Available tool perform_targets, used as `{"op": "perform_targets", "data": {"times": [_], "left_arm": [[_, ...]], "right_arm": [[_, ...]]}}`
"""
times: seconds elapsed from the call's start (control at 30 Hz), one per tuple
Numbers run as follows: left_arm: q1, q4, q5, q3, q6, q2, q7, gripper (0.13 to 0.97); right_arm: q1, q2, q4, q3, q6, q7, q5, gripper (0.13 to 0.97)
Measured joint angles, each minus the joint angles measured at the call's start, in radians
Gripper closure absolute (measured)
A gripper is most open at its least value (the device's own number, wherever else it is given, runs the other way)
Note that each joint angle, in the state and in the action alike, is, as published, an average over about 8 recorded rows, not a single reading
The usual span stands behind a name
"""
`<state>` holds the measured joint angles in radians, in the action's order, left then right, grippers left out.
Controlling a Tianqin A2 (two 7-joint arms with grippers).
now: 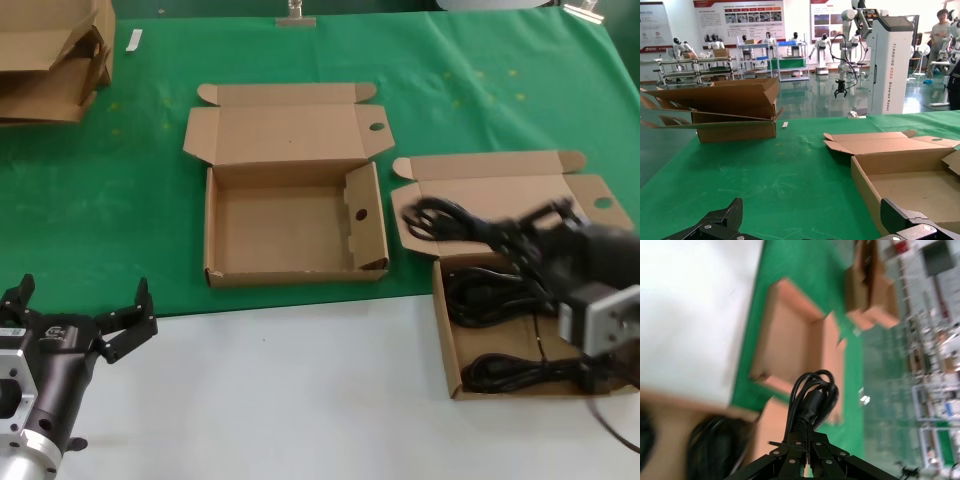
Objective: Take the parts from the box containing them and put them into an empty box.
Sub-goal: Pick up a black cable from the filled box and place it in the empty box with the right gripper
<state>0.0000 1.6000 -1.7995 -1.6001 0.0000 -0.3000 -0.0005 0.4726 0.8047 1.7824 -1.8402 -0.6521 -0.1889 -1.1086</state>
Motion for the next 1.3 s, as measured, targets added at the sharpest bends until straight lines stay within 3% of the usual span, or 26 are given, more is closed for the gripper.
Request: {"op": "perform_targets", "data": {"times": [0.3,0.73,1.0,1.3], "left_arm": [[0.0,0.0,0.0,0.0,0.0,0.0,0.0,0.132],[0.0,0.0,0.0,0.0,0.0,0.0,0.0,0.132],[0.0,0.0,0.0,0.0,0.0,0.0,0.0,0.132],[0.0,0.0,0.0,0.0,0.0,0.0,0.0,0.132]], "right_arm": [[0.158,-0.202,0.02,-0.083,-0.048,0.031,0.151,0.945],[0.375,-0.526,-0.348,-0.24,-0.021,-0.037,0.327,0.945],[0.423,-0.609,-0.522,-0.273,0.024,-0.075,0.346,0.945],[0.454,-0.633,-0.613,-0.28,0.059,-0.104,0.335,0.946]]}}
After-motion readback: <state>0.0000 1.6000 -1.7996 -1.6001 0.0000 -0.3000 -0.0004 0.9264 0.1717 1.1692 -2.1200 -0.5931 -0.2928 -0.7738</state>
